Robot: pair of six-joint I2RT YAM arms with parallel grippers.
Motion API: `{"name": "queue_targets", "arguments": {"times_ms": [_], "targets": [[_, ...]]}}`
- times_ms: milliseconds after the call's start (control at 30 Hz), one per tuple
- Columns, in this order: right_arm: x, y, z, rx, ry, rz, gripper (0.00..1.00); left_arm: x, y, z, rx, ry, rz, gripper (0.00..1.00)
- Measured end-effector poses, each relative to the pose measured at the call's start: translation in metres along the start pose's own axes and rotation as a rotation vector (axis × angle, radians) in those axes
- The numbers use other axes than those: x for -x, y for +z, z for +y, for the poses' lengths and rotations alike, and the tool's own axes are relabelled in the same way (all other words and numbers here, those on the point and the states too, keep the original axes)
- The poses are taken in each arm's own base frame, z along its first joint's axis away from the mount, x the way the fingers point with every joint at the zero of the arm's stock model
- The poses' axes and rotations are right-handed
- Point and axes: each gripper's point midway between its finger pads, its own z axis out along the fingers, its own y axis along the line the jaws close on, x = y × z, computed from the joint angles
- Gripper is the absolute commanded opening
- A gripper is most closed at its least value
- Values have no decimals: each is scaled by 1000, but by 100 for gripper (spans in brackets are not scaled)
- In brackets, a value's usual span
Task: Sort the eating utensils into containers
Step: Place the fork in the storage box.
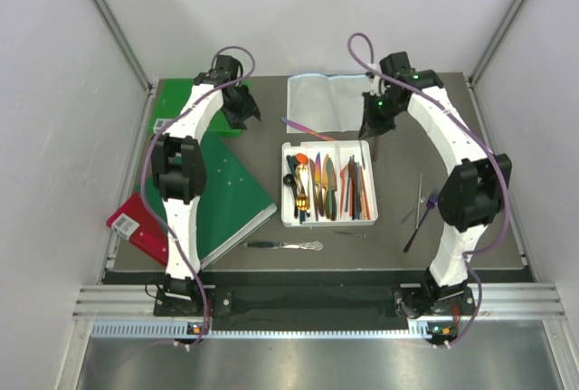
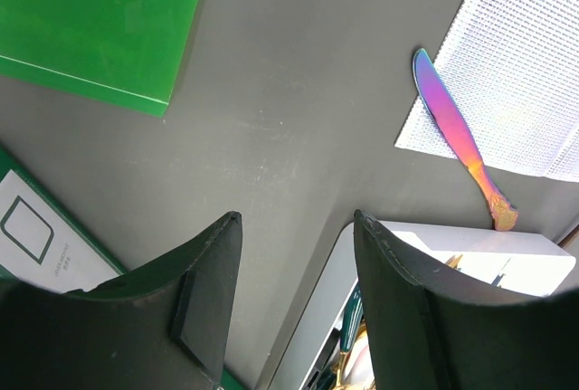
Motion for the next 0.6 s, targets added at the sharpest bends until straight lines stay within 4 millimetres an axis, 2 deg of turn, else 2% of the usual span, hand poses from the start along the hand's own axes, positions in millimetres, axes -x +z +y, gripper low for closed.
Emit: {"name": "queue_targets", "arguments": {"times_ms": [67, 133, 267, 333, 400, 600], "targets": [[-19, -3, 21, 47, -34, 45, 0, 0, 1, 0, 0, 1, 2, 57], [-39, 3, 26, 62, -42, 106, 0, -2, 4, 1, 2, 1, 7, 57], [-86, 29, 6, 30, 16, 251, 0, -5, 8, 2, 8, 9, 17, 57], [-101, 36, -1, 15, 39, 293, 0, -4, 8, 2, 9, 13, 15, 57], [-108, 41, -5, 7, 50, 314, 0, -6, 9, 3, 12, 17, 18, 57], [-104, 63, -6, 9, 52, 332, 0, -9, 11, 6, 19, 27, 28, 57]]}}
